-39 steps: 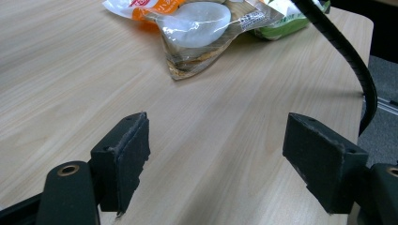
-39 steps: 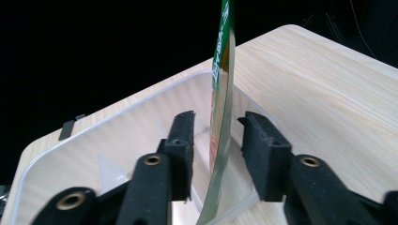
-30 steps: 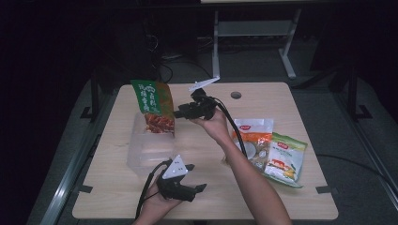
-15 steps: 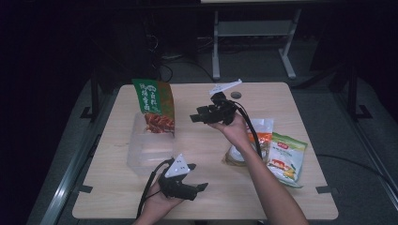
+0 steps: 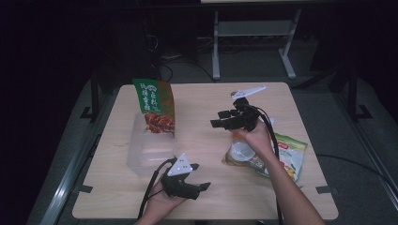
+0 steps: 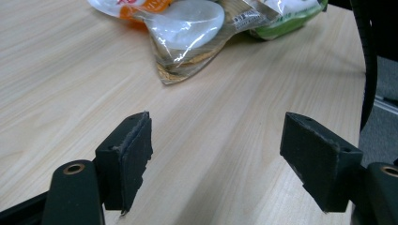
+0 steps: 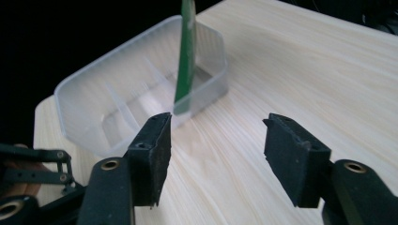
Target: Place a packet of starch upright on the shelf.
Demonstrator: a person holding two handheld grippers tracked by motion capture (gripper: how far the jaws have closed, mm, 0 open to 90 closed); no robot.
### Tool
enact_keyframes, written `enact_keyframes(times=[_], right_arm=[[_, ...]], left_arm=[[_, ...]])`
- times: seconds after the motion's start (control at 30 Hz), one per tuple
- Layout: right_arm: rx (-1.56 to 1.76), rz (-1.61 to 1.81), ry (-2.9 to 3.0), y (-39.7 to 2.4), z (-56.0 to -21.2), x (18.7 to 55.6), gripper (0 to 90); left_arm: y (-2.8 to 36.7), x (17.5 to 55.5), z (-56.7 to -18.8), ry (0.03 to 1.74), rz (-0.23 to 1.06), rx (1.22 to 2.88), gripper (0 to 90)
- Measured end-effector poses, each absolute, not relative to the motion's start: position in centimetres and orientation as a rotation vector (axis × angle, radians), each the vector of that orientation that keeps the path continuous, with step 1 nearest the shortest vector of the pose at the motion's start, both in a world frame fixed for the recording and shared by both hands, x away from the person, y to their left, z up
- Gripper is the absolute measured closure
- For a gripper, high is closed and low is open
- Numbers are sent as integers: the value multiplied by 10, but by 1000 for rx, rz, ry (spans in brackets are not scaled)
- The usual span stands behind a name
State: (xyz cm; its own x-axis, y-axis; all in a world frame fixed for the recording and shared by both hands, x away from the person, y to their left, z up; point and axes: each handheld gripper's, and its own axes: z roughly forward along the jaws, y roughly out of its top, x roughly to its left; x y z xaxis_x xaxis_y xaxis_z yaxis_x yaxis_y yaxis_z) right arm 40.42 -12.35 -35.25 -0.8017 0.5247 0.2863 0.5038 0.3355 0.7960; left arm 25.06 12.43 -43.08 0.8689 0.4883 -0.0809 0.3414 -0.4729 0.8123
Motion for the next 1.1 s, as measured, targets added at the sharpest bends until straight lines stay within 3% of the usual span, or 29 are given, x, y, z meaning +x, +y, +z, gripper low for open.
enact_keyframes(times=[1.1], right_arm=[[1241, 1300, 2481, -235, -365, 370, 337]], left_arm=[[64, 297, -434, 607, 184, 2139, 431]])
